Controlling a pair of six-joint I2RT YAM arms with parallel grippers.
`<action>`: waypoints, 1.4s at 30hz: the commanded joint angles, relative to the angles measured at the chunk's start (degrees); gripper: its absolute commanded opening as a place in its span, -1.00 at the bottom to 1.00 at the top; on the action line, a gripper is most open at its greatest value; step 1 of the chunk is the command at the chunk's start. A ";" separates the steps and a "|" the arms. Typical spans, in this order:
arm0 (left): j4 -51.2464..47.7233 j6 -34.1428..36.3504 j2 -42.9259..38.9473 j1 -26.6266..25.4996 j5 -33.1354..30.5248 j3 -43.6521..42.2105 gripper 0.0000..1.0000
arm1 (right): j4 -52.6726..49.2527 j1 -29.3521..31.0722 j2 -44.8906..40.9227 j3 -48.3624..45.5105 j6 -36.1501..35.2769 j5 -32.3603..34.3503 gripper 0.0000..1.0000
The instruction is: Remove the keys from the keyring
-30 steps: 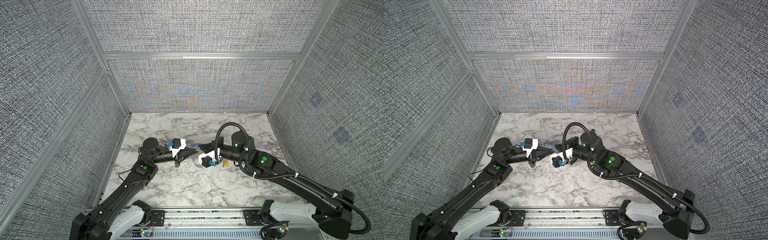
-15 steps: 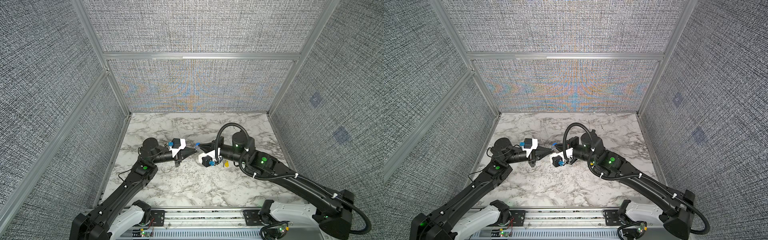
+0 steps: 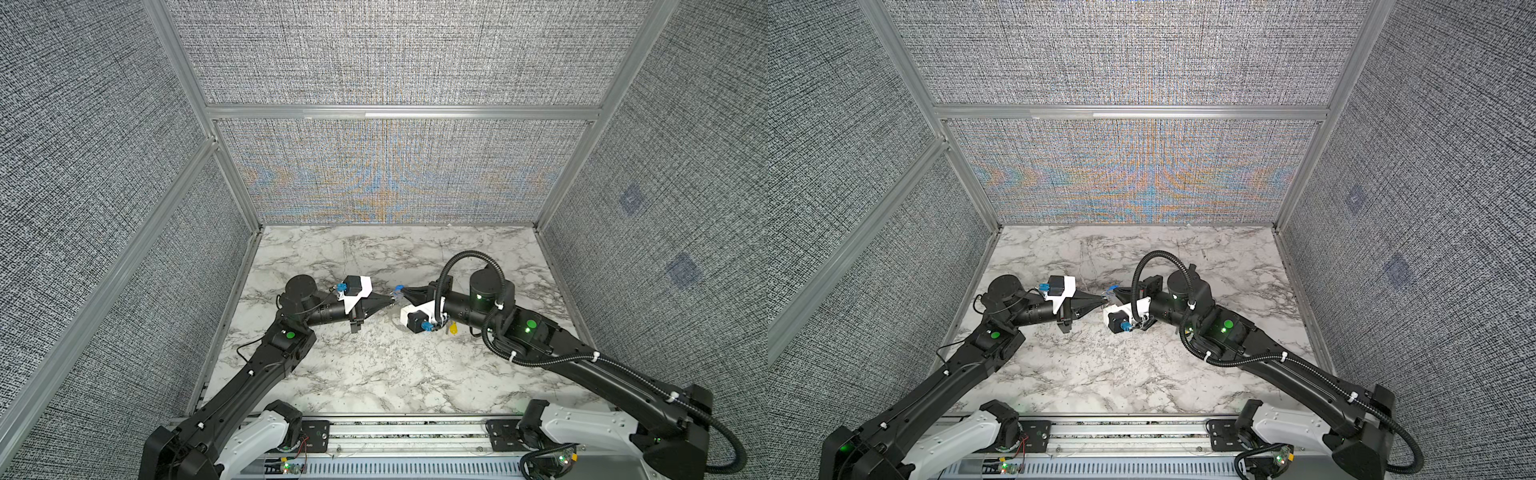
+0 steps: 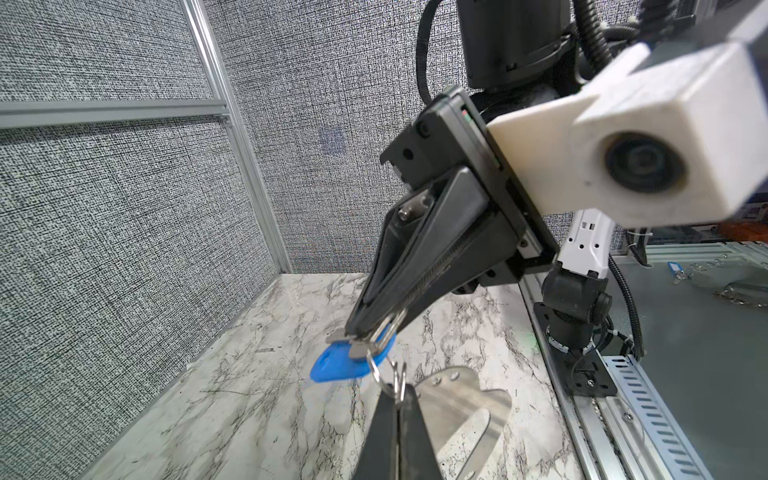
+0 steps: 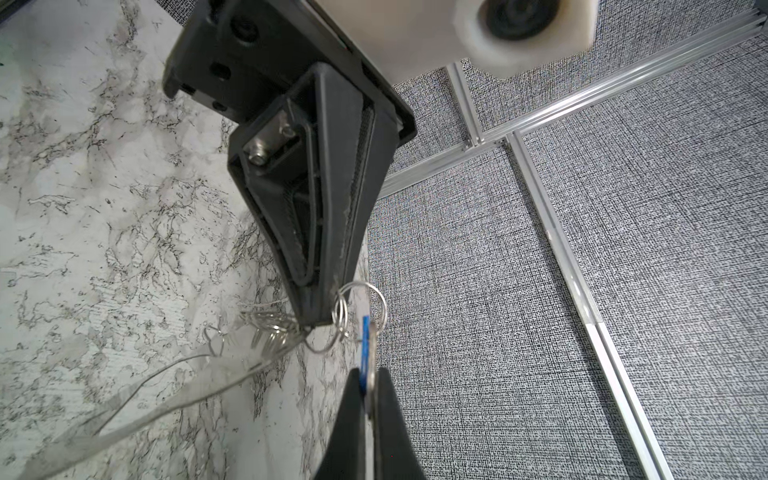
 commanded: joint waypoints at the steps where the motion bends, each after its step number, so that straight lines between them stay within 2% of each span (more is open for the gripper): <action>1: -1.33 0.22 0.11 -0.01 0.81 0.35 -1.00 | 6.71 -0.44 -0.86 -0.43 1.53 4.32 -1.00; 11: -1.81 0.55 0.69 0.01 0.98 1.48 -1.00 | 6.81 -0.62 -1.74 -1.81 1.91 5.00 -1.00; 25: 4.91 -3.64 0.72 0.06 -0.89 0.11 -1.00 | 8.06 -0.79 -3.42 -6.09 5.05 6.08 -1.00; 30: 2.02 -2.03 1.17 0.10 -4.80 0.60 -1.00 | 6.92 -0.93 -3.50 -8.36 7.73 8.02 -1.00; 36: -3.50 -0.40 2.11 0.12 -12.48 0.73 -1.00 | 7.04 -2.91 -2.78 -11.26 18.96 11.95 -1.00; 39: -5.23 -1.45 3.07 0.12 -15.83 0.12 -1.00 | 8.45 -3.71 -2.53 -13.62 25.16 13.79 -1.00; 42: -6.86 -3.08 3.81 0.12 -21.82 -0.49 -1.00 | 9.27 -5.40 -2.20 -15.58 33.07 16.12 -1.00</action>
